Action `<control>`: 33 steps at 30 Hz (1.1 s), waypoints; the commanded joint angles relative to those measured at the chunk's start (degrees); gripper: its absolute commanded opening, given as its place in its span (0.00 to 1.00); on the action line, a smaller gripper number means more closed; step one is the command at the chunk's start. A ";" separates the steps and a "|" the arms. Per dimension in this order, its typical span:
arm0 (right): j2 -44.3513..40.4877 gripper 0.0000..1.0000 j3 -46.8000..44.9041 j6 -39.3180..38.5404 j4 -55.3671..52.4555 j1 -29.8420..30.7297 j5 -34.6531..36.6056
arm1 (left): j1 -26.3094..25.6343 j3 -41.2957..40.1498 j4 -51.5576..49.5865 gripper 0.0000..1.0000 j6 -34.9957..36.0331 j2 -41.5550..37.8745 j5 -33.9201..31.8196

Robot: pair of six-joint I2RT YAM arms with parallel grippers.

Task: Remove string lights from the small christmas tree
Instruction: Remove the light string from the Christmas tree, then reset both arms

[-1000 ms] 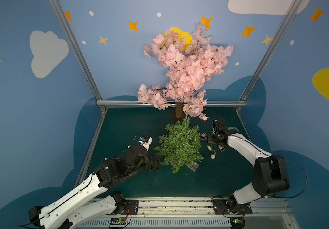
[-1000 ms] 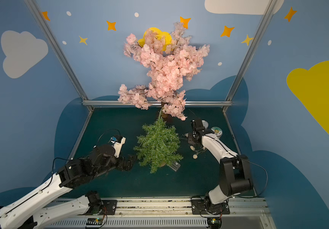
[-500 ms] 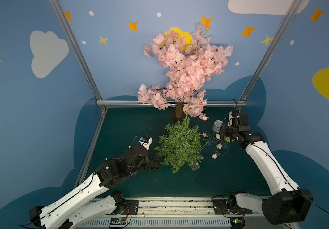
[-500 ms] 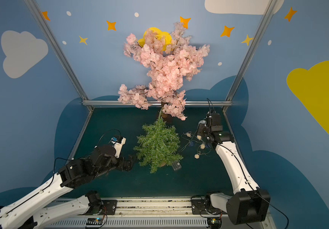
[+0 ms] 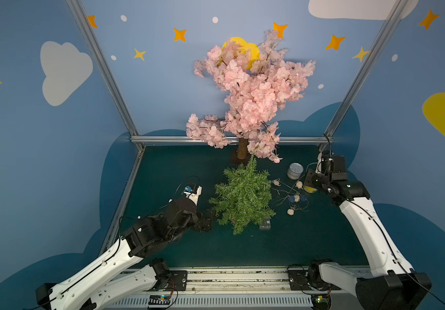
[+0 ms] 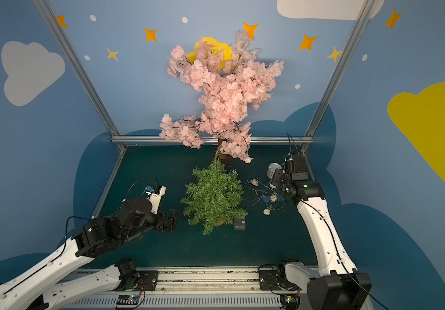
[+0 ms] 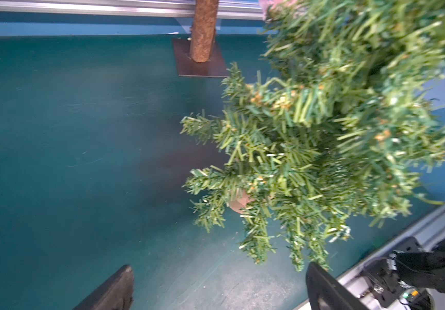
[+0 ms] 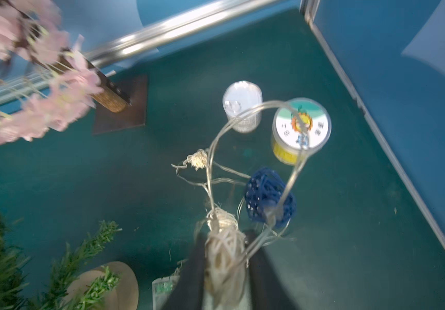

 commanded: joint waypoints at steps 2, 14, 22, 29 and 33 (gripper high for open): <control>-0.59 0.70 -3.70 2.05 -3.15 -0.10 -0.87 | 7.59 0.05 -4.88 0.99 0.35 0.45 -0.24; -6.37 0.79 -20.36 -5.81 18.40 -0.03 1.59 | 35.65 -14.83 26.69 0.99 7.52 10.81 -3.87; 5.01 0.79 -37.51 -18.08 59.62 -0.17 6.16 | 39.85 -32.93 71.91 0.99 26.35 25.68 -4.26; 17.91 0.77 -44.23 -22.93 87.80 0.10 6.84 | 43.03 -37.13 92.38 0.99 35.21 33.34 9.29; 20.89 0.77 -49.33 -21.76 99.10 -2.34 1.56 | 48.60 -39.22 110.74 1.00 31.84 45.57 15.06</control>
